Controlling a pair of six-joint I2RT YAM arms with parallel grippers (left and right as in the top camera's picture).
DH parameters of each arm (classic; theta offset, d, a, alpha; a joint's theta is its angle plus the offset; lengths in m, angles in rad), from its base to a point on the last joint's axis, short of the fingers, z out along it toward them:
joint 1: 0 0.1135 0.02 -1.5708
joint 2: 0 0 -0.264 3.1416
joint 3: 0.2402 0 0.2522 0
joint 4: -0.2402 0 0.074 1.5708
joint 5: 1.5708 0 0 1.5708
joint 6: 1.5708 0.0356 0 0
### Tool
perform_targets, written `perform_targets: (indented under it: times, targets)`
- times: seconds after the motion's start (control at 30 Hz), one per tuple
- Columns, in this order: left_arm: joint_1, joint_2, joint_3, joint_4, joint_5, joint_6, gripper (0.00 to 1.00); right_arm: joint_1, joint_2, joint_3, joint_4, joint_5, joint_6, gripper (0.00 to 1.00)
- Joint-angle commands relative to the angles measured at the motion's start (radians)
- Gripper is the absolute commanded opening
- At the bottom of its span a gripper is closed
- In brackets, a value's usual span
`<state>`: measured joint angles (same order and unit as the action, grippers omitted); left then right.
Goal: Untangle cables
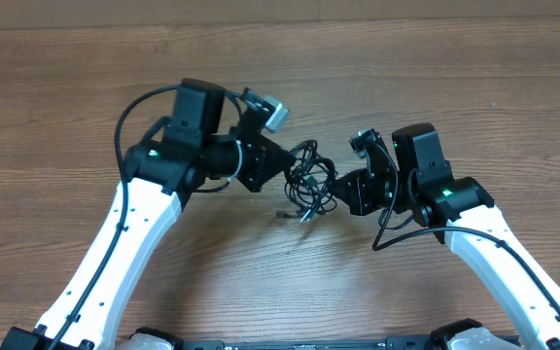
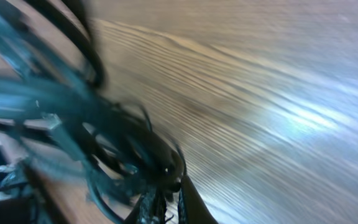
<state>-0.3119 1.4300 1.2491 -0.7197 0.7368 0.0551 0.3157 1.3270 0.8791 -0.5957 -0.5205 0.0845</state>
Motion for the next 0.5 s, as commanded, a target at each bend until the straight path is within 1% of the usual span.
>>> perform_targets:
  times: [0.0, 0.13, 0.23, 0.3, 0.37, 0.47]
  targets:
    - [0.061, 0.002, 0.023, -0.003, -0.043, -0.003, 0.04, -0.003, -0.002, 0.006, -0.056, 0.260, 0.075, 0.04]
    - [0.093, 0.002, 0.023, -0.046, -0.174, -0.023, 0.04, -0.003, -0.002, 0.006, -0.092, 0.397, 0.157, 0.04]
    - [0.104, 0.002, 0.023, -0.082, -0.284, -0.064, 0.04, -0.003, -0.002, 0.006, -0.090, 0.394, 0.155, 0.04]
    - [0.104, 0.002, 0.023, -0.098, -0.322, -0.089, 0.04, -0.003, -0.002, 0.006, -0.090, 0.357, 0.145, 0.04]
    - [0.103, 0.002, 0.023, -0.104, -0.296, -0.087, 0.04, -0.002, -0.002, 0.006, -0.090, 0.283, 0.101, 0.04]
    - [0.099, 0.002, 0.023, -0.104, -0.186, -0.069, 0.04, -0.002, -0.002, 0.006, -0.086, 0.192, 0.059, 0.04]
